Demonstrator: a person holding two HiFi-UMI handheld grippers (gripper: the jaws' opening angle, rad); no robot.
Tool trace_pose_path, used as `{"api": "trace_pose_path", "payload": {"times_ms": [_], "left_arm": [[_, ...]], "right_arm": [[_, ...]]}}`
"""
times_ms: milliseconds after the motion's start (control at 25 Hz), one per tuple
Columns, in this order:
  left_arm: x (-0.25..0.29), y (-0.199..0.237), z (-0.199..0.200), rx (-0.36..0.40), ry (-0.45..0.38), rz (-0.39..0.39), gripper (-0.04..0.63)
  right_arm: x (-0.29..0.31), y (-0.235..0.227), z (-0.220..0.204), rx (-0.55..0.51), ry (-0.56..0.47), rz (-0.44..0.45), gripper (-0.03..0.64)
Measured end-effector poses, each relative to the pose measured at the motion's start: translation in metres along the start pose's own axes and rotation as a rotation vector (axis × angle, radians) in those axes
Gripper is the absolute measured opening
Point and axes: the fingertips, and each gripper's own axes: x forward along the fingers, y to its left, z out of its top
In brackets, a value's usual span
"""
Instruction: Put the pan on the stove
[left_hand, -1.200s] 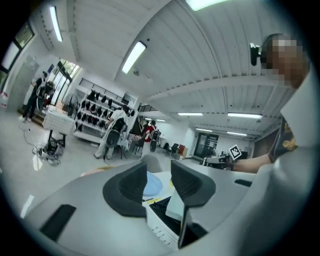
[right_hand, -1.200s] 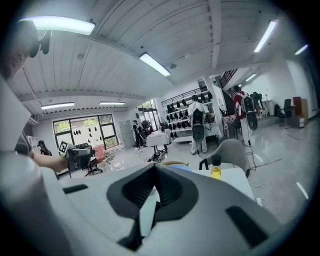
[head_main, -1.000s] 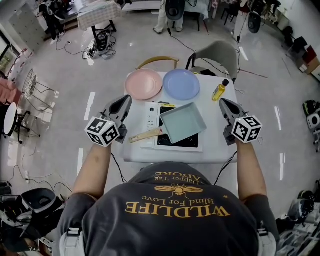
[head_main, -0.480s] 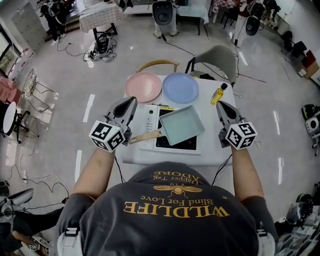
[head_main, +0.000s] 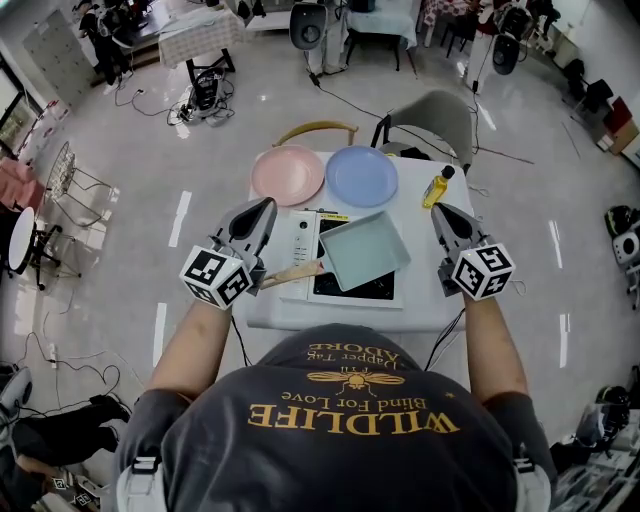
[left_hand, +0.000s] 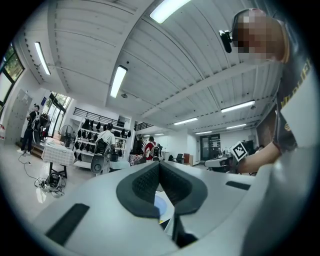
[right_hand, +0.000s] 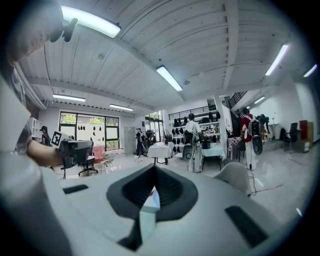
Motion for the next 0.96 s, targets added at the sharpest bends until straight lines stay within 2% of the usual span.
{"api": "trace_pose_path", "payload": {"times_ms": [960], "left_arm": [[-0.004, -0.013, 0.002, -0.001, 0.007, -0.033, 0.0]], "right_arm": [[-0.002, 0.013, 0.005, -0.018, 0.007, 0.022, -0.002]]}}
